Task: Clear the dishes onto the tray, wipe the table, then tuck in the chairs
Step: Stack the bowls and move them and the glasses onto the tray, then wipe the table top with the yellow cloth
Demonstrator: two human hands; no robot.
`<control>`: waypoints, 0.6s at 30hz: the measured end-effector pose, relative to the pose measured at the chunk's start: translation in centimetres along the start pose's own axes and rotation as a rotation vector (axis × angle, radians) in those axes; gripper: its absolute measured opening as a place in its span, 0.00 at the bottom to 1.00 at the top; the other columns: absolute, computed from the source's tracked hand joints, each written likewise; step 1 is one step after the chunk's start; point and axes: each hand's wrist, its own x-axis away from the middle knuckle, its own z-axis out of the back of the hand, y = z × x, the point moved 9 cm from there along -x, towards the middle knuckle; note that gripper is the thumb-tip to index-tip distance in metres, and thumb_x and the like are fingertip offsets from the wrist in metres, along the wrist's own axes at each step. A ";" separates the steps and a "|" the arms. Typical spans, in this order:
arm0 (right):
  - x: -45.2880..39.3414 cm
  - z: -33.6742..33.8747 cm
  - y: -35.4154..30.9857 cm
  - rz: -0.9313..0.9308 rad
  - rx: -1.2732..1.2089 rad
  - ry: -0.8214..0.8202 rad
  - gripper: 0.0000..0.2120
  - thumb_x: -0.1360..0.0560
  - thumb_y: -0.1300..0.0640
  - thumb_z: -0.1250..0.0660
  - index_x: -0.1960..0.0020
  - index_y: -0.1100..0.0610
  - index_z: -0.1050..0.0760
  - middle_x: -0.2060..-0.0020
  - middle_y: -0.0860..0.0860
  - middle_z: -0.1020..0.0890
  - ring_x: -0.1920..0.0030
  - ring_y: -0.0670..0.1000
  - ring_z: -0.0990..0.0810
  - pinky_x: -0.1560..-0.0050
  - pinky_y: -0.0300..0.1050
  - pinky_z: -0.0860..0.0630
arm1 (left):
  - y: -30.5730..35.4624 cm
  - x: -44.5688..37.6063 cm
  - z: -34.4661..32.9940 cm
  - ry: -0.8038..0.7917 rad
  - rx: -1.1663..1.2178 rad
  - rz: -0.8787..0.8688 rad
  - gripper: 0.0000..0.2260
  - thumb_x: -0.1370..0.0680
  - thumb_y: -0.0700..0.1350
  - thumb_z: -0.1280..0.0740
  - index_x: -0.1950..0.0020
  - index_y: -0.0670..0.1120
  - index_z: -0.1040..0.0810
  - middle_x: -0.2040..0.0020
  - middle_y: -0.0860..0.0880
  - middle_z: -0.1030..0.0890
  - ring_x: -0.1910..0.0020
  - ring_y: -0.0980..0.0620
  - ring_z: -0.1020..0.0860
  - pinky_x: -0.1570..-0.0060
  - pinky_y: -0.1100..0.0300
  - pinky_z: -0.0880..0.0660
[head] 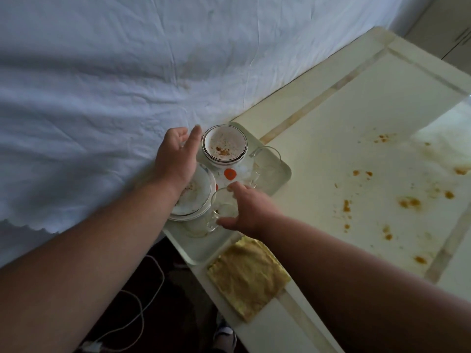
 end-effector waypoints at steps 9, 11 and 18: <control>2.5 -0.4 1.8 -0.060 -0.088 -0.005 0.61 0.31 0.31 0.20 0.11 0.50 0.51 0.15 0.55 0.36 0.16 0.59 0.36 0.18 0.58 0.34 | 1.8 2.6 -0.3 -0.035 0.047 -0.026 0.41 0.27 0.75 0.37 0.26 0.46 0.24 0.32 0.49 0.17 0.35 0.50 0.18 0.30 0.44 0.21; 4.0 -1.0 3.2 -0.093 -0.075 0.011 0.57 0.28 0.31 0.22 0.12 0.50 0.48 0.16 0.53 0.36 0.17 0.58 0.34 0.19 0.56 0.33 | 2.0 3.2 -0.1 -0.045 0.087 -0.033 0.37 0.24 0.72 0.35 0.27 0.46 0.24 0.34 0.49 0.17 0.35 0.54 0.18 0.30 0.45 0.21; 9.9 -6.4 5.1 0.011 0.154 0.012 0.34 0.17 0.37 0.33 0.16 0.47 0.37 0.18 0.50 0.34 0.18 0.57 0.36 0.18 0.56 0.34 | 0.0 7.1 3.2 0.150 0.310 -0.022 0.14 0.19 0.63 0.33 0.45 0.53 0.20 0.47 0.52 0.16 0.45 0.51 0.14 0.40 0.43 0.15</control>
